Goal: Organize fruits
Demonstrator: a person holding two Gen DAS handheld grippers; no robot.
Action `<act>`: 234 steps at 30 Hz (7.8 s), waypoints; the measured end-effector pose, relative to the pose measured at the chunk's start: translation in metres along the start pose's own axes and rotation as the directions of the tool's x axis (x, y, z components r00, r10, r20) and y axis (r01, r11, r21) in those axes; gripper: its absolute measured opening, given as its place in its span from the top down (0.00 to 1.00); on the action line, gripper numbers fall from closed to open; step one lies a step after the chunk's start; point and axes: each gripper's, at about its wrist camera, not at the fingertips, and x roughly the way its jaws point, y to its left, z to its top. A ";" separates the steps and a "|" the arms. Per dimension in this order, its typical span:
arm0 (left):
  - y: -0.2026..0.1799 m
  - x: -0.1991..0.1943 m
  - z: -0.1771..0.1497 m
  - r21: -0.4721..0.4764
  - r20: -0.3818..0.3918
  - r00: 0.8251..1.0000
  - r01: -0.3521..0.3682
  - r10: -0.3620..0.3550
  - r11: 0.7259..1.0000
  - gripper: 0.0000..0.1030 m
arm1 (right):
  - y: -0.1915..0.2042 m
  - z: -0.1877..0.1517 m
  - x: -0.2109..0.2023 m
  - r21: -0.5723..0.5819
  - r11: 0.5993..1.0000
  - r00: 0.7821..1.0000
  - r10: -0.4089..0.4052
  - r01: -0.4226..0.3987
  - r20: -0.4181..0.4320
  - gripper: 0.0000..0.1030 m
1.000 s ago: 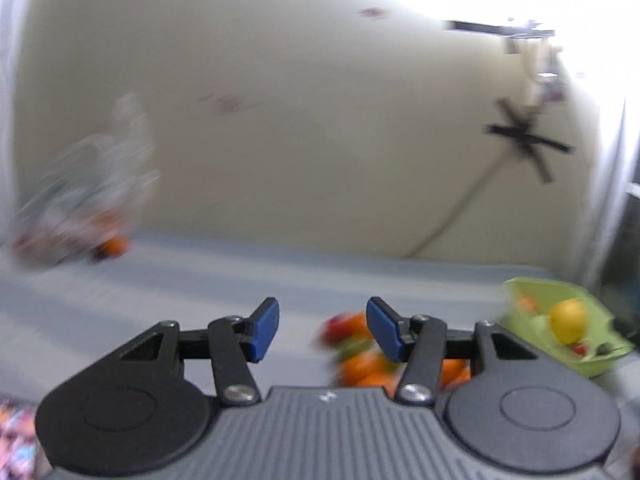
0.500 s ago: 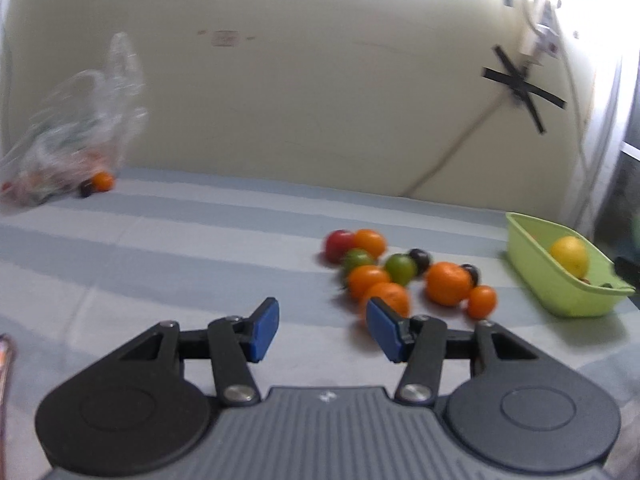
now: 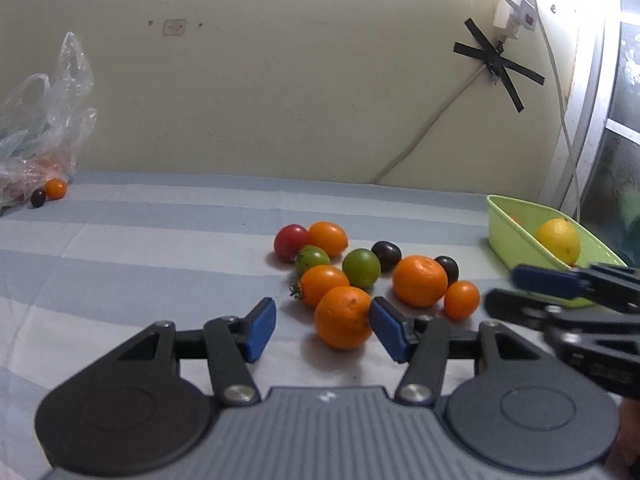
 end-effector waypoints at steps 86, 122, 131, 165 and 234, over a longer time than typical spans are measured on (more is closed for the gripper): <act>-0.208 0.051 0.040 0.279 -0.048 0.986 0.167 -0.160 0.946 0.50 | -0.129 -0.043 -0.065 0.378 0.880 0.931 -0.350 0.289 0.105 0.61; -0.100 -0.014 -0.032 0.228 -0.098 0.993 0.083 -0.062 0.970 0.34 | -0.039 -0.066 -0.075 0.451 0.864 0.975 -0.193 0.221 -0.108 0.55; -0.099 -0.012 -0.034 0.224 -0.112 0.990 0.114 -0.090 0.968 0.33 | -0.025 -0.064 -0.071 0.421 0.874 0.970 -0.212 0.242 -0.117 0.54; -0.104 -0.019 -0.039 0.291 -0.089 0.988 0.149 -0.128 0.945 0.32 | -0.026 -0.067 -0.078 0.471 0.853 0.974 -0.215 0.223 -0.073 0.54; 0.020 -0.022 -0.007 0.055 0.027 0.998 -0.051 0.049 0.997 0.22 | -0.011 -0.048 -0.063 0.321 0.936 0.989 -0.135 0.145 -0.052 0.55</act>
